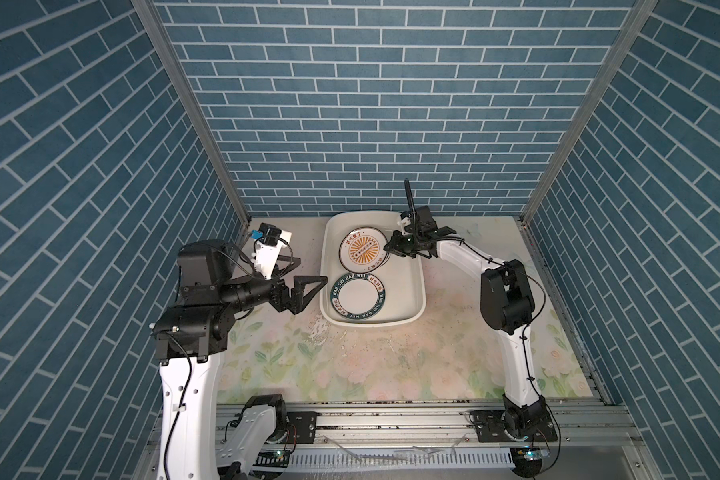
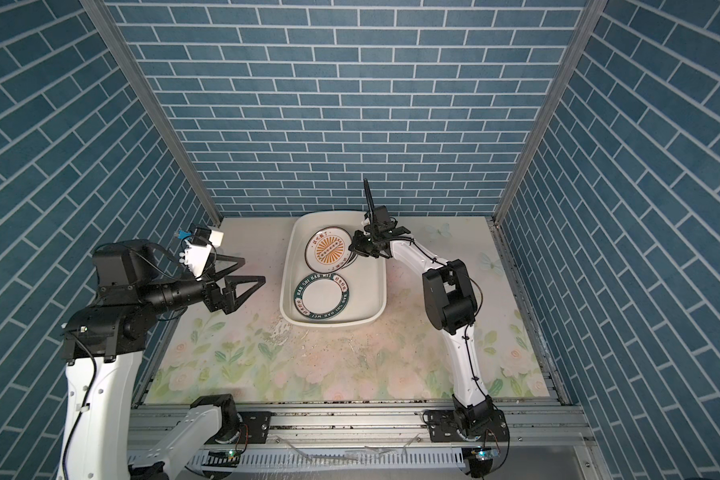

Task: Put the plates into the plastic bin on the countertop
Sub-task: 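Lift the sunburst plate and carry it over the bin with the right gripper, then lower the sunburst plate flat onto the green-and-red plate stack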

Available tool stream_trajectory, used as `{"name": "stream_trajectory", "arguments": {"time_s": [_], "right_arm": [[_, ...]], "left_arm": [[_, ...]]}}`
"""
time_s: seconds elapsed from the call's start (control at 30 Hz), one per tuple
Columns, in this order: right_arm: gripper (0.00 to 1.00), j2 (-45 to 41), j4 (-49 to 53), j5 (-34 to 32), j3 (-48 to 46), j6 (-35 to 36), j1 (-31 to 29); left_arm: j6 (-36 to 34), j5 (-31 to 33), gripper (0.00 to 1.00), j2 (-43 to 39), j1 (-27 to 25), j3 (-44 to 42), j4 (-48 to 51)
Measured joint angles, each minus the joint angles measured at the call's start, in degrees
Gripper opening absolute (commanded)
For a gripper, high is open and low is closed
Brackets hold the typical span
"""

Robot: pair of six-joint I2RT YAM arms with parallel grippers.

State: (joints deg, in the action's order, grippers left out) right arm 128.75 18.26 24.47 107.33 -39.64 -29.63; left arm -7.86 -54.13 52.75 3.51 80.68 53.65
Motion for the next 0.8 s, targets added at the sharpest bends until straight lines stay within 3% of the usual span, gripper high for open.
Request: {"name": "stream_trajectory", "arguments": {"time_s": [0.8], "right_arm": [[0.00,4.8,-5.5,-2.8,2.6,-4.9,2.6]], "left_arm": [[0.0,0.0,1.00,0.0,0.0,0.0,0.0]]}}
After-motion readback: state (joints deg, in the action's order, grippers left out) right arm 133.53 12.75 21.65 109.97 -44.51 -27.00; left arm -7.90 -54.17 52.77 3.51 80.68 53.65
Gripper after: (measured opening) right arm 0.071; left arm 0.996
